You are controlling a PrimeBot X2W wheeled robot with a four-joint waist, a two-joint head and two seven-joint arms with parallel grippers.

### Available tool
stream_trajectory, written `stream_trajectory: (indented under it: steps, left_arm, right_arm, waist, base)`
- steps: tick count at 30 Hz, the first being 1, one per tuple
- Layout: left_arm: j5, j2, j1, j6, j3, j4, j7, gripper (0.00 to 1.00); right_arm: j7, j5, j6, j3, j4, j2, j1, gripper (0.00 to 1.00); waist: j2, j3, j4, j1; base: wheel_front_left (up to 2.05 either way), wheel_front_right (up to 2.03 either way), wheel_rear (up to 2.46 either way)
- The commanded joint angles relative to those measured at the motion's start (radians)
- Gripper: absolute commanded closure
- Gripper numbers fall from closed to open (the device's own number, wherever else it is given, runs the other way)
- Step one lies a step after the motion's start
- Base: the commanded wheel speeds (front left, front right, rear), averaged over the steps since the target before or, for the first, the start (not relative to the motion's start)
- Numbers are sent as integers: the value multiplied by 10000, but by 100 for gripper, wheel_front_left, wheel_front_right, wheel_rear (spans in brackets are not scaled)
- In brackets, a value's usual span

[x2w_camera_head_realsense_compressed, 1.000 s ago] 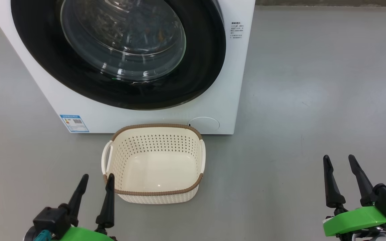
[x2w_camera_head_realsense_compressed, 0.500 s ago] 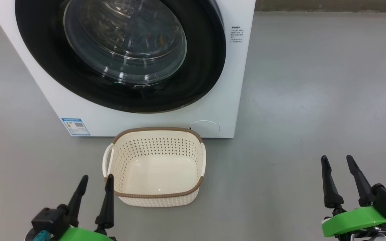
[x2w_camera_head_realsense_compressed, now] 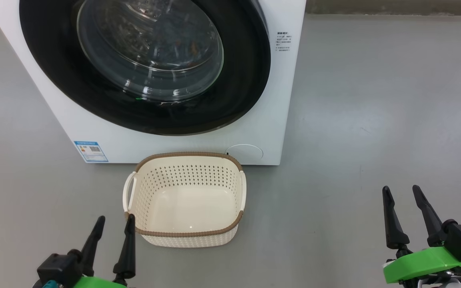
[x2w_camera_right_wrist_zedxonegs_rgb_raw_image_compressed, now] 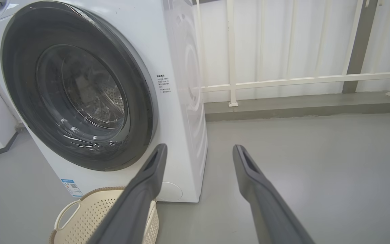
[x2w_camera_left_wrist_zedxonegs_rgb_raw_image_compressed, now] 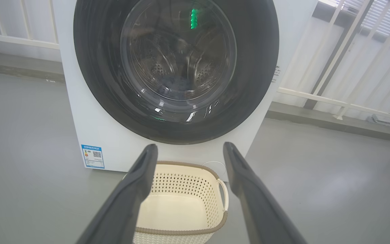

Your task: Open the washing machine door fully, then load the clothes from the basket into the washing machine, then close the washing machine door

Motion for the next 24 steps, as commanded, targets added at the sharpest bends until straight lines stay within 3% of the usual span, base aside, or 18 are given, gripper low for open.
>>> stream_trajectory:
  steps: [1, 13, 14, 24]
  left_arm:
    - [-56, 140, -193, -27, 359, -167, -65, 0]
    - [-88, 146, -232, -27, 374, -122, -65, 0]
    - [-12, 0, 0, 0, 10, 65, 0, 100]
    - [-808, -81, 18, 5, 68, 318, 192, 100]
  right_arm:
    - [25, -35, -59, 277, -229, -41, -21, 0]
    - [25, -39, -59, 282, -253, -41, -56, 0]
    - [0, 2, 0, 10, 2, 2, -1, 100]
    - [283, 888, 0, -21, 367, 35, -27, 100]
  waist:
    - [-1, 3, -8, 0]
    - [-1, 114, -45, 0]
    - [-1, 113, -43, 0]
    - [-1, 73, -105, 20]
  base:
    - [0, 0, 0]
    - [0, 0, 0]
    - [0, 0, 0]
    - [0, 0, 0]
